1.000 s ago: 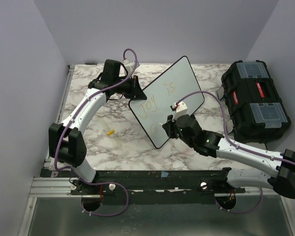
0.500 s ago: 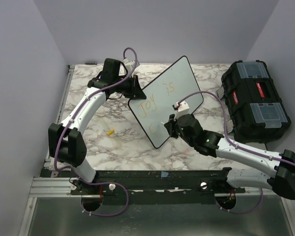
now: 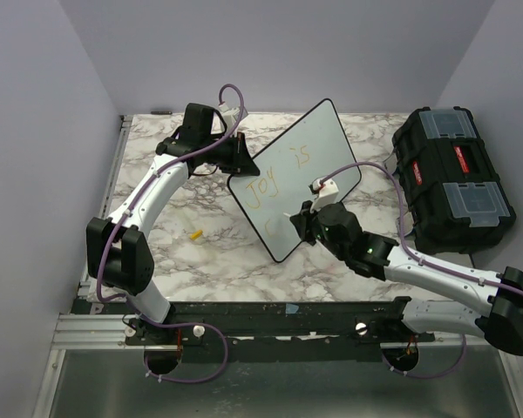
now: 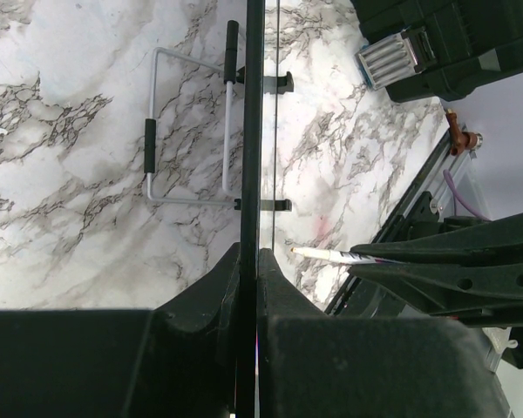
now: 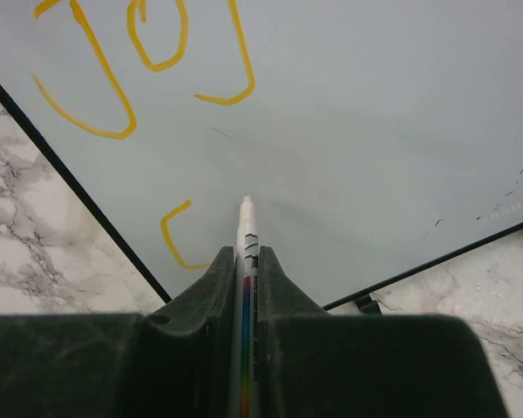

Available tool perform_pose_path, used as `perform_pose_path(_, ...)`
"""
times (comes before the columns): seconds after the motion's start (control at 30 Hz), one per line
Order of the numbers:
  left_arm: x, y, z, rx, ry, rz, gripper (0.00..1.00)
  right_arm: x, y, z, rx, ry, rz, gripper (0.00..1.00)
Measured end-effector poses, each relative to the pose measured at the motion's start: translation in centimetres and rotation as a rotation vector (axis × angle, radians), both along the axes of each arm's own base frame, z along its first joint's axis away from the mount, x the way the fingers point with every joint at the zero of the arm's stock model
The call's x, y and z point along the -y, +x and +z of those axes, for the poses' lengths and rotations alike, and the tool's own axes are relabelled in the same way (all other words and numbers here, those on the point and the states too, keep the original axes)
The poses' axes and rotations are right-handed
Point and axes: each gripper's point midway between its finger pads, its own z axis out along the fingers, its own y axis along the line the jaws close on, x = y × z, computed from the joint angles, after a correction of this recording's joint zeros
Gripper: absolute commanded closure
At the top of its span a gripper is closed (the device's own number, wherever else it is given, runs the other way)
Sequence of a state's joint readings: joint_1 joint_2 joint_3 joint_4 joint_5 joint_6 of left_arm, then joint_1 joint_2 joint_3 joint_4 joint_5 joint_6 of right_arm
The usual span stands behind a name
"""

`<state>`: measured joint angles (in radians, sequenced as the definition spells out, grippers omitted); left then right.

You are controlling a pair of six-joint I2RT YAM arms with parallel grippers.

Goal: Write a sentence on the whiteboard

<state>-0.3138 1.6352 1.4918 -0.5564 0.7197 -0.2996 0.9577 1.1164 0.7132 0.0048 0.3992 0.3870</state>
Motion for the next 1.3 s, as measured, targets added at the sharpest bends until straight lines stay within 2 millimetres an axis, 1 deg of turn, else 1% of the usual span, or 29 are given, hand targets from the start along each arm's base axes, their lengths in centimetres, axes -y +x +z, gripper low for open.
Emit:
perform_pose_path(0.5,0.0,0.0,0.0,0.000,-0.001,-0.001,1.00,-0.3,0.6,0.6,0.014,0.040,-0.015,0.99)
perform_pose_path(0.83,0.0,0.0,0.0,0.000,-0.001,-0.002,1.00,-1.3,0.7,-1.3,-0.028,0.021,0.003,0.99)
perform_pose_path(1.1,0.0,0.1,0.0,0.016,0.001,-0.008,1.00,-1.6,0.6,-1.7,-0.039,0.032,0.025,0.99)
perform_pose_path(1.3,0.0,0.1,0.0,0.018,0.002,-0.010,1.00,-1.7,-0.2,-2.5,-0.061,0.038,0.056,0.99)
